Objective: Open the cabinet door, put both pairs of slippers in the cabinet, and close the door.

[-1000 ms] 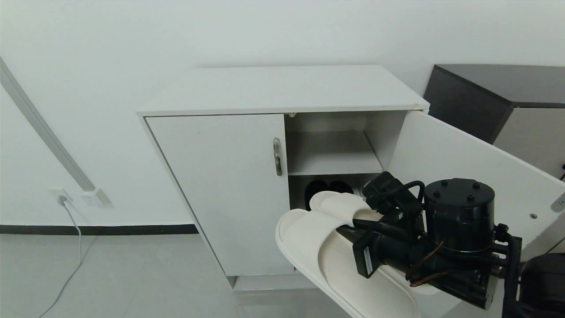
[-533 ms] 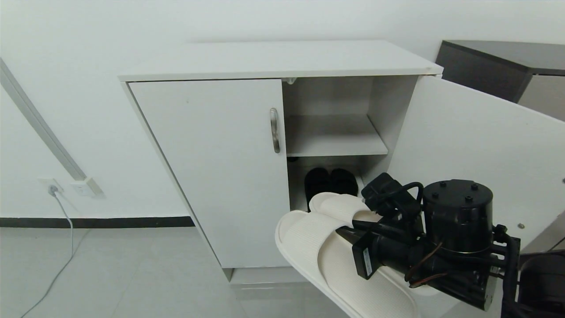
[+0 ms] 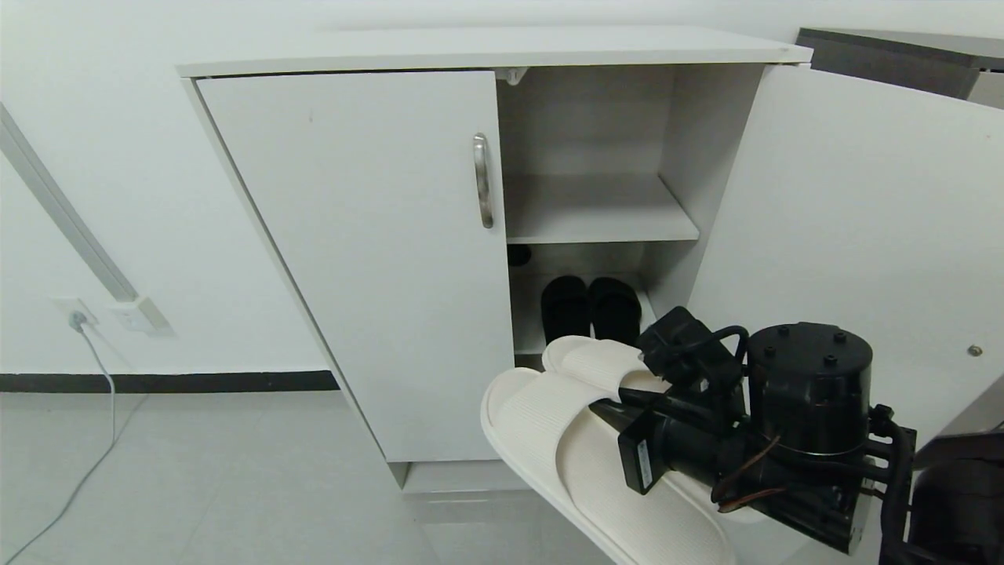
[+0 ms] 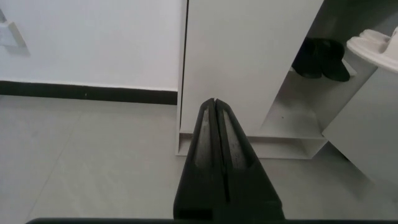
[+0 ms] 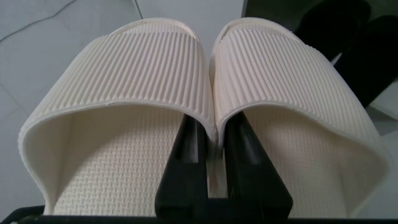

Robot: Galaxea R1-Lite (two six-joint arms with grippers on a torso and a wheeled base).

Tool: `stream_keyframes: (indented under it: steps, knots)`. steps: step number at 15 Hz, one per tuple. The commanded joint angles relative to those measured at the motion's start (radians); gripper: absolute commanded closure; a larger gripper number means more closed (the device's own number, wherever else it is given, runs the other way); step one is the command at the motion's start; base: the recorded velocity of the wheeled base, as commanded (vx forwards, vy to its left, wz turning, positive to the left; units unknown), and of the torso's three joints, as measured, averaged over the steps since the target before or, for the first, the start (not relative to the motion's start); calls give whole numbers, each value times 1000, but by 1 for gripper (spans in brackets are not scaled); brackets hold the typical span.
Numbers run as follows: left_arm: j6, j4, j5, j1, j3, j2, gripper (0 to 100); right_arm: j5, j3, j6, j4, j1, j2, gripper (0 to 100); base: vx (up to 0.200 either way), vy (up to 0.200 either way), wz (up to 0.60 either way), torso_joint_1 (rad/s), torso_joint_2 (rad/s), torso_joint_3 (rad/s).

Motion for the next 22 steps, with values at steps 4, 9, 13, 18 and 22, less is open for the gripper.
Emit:
stream_keyframes:
  steps: [4,9,13,18,22]
  knots:
    - [-1,0,0,0,0,1,100,4,35,-32,-35,-2,19,100,0,0,0,1,15,12]
    - [4,0,-1,0,0,1,100,-205,-89,-32,-168,38,142,100,0,0,0,0,0,0]
    - [3,0,-1,0,0,1,100,-342,-206,21,-107,48,226,100,0,-150,0,1,2,3]
    - [4,0,-1,0,0,1,100,-622,-502,193,264,81,243,100,0,0,0,0,0,0]
    - [7,0,-3,0,0,1,100,-704,-658,201,390,84,244,100,0,0,0,0,0,0]
